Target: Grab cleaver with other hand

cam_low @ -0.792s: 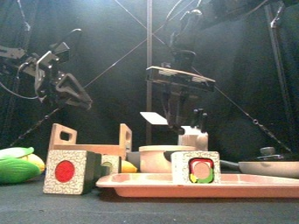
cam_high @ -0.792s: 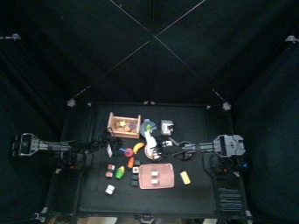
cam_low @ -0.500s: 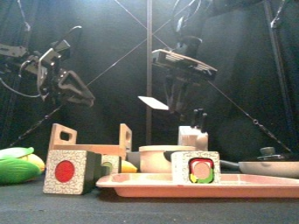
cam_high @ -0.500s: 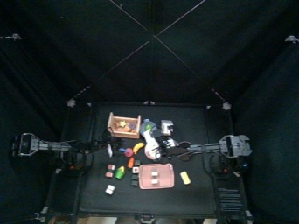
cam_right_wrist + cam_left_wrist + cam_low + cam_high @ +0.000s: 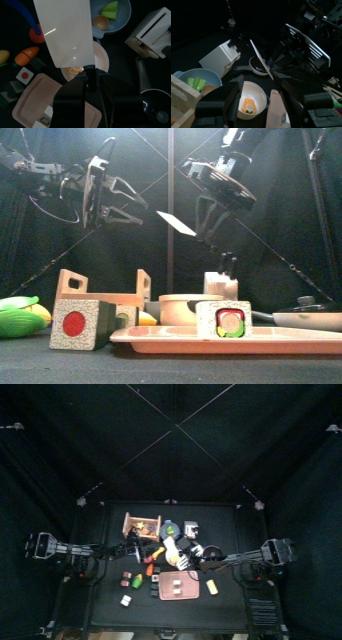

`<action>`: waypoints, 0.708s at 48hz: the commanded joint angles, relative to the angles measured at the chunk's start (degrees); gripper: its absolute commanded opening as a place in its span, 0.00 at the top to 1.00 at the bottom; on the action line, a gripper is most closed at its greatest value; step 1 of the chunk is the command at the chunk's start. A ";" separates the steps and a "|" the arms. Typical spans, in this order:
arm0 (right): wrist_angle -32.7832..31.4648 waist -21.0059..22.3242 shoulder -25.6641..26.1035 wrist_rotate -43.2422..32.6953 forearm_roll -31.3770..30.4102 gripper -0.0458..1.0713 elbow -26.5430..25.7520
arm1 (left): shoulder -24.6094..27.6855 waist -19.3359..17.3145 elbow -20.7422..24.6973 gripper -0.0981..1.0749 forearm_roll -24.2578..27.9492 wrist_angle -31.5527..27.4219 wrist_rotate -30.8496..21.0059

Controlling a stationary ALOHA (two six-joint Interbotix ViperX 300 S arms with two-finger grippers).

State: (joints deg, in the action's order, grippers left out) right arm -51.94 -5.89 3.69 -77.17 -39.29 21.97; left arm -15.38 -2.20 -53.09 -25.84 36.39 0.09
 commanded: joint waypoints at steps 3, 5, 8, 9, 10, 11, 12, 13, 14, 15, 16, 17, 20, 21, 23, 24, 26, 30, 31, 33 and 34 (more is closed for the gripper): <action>0.26 0.09 2.29 0.35 -0.53 0.47 -0.62 | 2.90 0.26 3.78 0.12 -1.49 3.08 -0.09; 0.26 0.09 2.29 0.26 -0.53 0.47 -0.53 | 3.96 0.26 4.57 0.12 -2.29 3.96 -0.09; 0.53 0.00 2.29 0.26 -0.53 0.47 -0.53 | 5.19 0.26 5.27 0.13 -3.25 5.10 -0.09; 0.53 0.09 2.29 0.26 -0.62 0.47 -0.53 | 5.45 0.26 5.45 0.13 -3.52 5.36 -0.09; 0.62 0.09 2.29 0.26 -0.62 0.47 -0.53 | 5.98 0.26 5.62 0.13 -3.87 5.80 -0.09; 0.70 0.09 2.29 0.26 -0.53 0.47 -0.53 | 6.15 0.26 5.71 0.13 -4.13 6.15 -0.18; 0.70 0.00 2.29 0.26 -0.62 0.47 -0.53 | 6.42 0.26 5.89 0.13 -4.39 6.33 -0.18; 0.70 0.09 2.29 0.26 -0.62 0.47 -0.44 | 6.86 0.35 6.06 0.13 -4.83 6.68 -0.18; 0.70 0.09 2.29 0.26 -0.62 0.47 -0.53 | 7.03 0.44 6.24 0.14 -5.10 6.94 -0.18; 0.70 0.09 2.29 0.26 -0.70 0.47 -0.44 | 7.29 0.44 6.42 0.14 -5.45 7.38 -0.35; 0.70 0.00 2.29 0.26 -0.79 0.47 -0.53 | 7.65 0.44 6.59 0.14 -5.62 7.65 -0.53; 0.70 0.09 2.29 0.18 -0.79 0.47 -0.44 | 7.82 0.44 6.77 0.15 -5.71 7.82 -0.62; 0.70 0.09 2.29 0.09 -0.97 0.47 -0.53 | 8.96 0.53 7.47 0.18 -5.89 8.00 -1.41; 0.70 0.00 2.29 0.09 -1.05 0.47 -0.44 | 9.14 0.53 7.65 0.19 -5.89 8.17 -1.85; 0.70 0.00 2.29 0.00 -1.14 0.47 -0.44 | 9.49 0.53 7.65 0.22 -5.89 8.17 -2.46; 0.70 0.09 2.29 0.00 -1.23 0.47 -0.44 | 9.58 0.53 7.73 0.23 -5.89 8.17 -2.81; 0.70 0.09 2.29 -0.09 -1.49 0.47 -0.35 | 9.67 0.62 7.73 0.27 -5.89 8.26 -3.60; 0.70 0.09 2.29 0.00 -1.93 0.47 -0.35 | 9.84 0.62 7.73 0.35 -5.80 8.26 -4.57; 0.70 0.09 2.29 0.09 -2.02 0.47 -0.35 | 9.84 0.62 7.73 0.36 -5.80 8.35 -4.83; 0.70 0.00 2.29 0.18 -2.37 0.47 -0.26 | 9.84 0.62 7.65 0.41 -5.89 8.61 -5.27; 0.70 0.09 2.29 0.18 -2.55 0.47 -0.26 | 9.84 0.53 7.65 0.42 -5.80 8.79 -5.45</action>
State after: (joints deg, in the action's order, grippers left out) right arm -51.33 -5.89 3.69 -77.17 -40.96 22.24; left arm -5.27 -1.76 -46.67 -31.82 44.21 -5.01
